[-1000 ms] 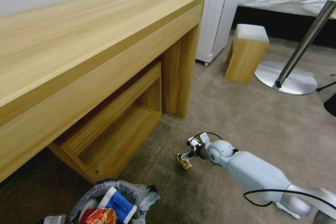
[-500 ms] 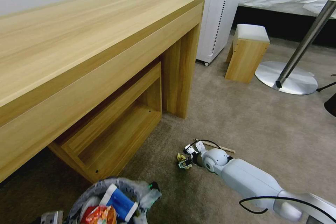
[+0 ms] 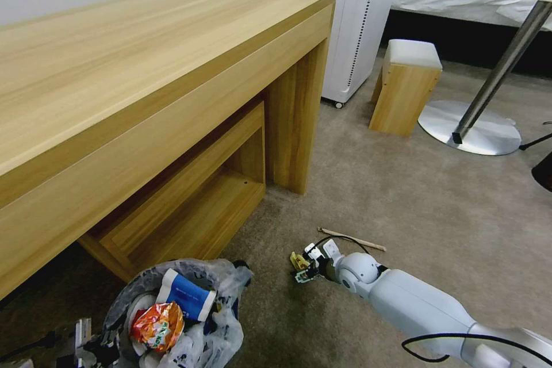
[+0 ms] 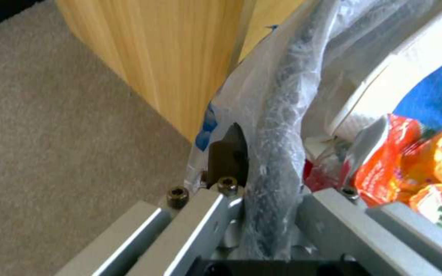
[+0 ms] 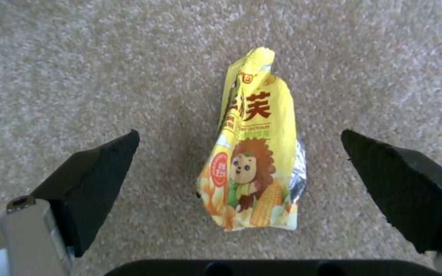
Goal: Pick up the trash bin and place the garbage on the floor into it.
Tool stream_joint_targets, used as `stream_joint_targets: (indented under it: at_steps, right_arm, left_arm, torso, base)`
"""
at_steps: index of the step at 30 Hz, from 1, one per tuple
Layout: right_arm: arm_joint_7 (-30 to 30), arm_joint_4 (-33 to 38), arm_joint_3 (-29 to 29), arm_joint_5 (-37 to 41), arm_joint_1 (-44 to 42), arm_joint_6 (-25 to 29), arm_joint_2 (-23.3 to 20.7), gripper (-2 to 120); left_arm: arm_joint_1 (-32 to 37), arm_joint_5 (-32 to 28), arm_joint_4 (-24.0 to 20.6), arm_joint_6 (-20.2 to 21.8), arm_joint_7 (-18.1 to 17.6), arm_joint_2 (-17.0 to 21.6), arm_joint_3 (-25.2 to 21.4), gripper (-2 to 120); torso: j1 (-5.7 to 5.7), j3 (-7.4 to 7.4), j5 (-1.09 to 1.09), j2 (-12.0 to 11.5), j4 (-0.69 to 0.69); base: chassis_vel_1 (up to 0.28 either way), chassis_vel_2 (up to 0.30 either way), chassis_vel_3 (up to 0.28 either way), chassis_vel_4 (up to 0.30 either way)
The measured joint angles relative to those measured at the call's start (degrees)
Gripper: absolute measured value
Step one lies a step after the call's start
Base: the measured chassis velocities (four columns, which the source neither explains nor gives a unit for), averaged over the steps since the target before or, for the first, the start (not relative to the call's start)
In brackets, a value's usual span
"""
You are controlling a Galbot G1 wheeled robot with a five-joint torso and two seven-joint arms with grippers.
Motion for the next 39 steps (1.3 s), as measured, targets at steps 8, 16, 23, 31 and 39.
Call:
stream_joint_targets:
  at_steps: [8,16,23,31,39]
  right_arm:
    - [0.3,-2.8,0.6,-0.4,0.4,0.8,1.1,100]
    - [0.2,-4.9,0.6,-0.6,0.8,1.5,1.3,100]
    - [-0.2,-7.9,0.2,-0.7,1.3,2.6,4.1,100]
    - [-0.3,-9.2,-0.2,-0.7,1.4,2.6,6.2,100]
    - [-0.3,-9.9,-0.4,-0.9,0.9,2.9,7.7,100]
  left_arm:
    - [0.3,0.9,0.0,0.3,-0.1,-0.2,1.5,0]
    - [0.3,1.0,0.0,0.4,0.0,0.0,2.7,0]
    - [0.5,2.7,0.0,0.4,0.5,0.8,3.8,0]
    - [0.3,2.4,0.0,0.2,0.3,1.7,3.4,0]
    - [0.1,4.6,0.7,-0.2,0.4,1.2,5.3,0]
  torso:
    - [0.0,0.0,0.0,0.0,0.0]
    - [0.0,0.0,0.0,0.0,-0.01]
    - [0.0,0.0,0.0,0.0,0.01]
    - [0.0,0.0,-0.01,0.0,0.0]
    - [0.0,0.0,-0.01,0.0,0.01]
  base:
    - [0.0,0.0,0.0,0.0]
    - [0.0,0.0,0.0,0.0]
    - [0.0,0.0,0.0,0.0]
    - [0.0,0.0,0.0,0.0]
    - [0.0,0.0,0.0,0.0]
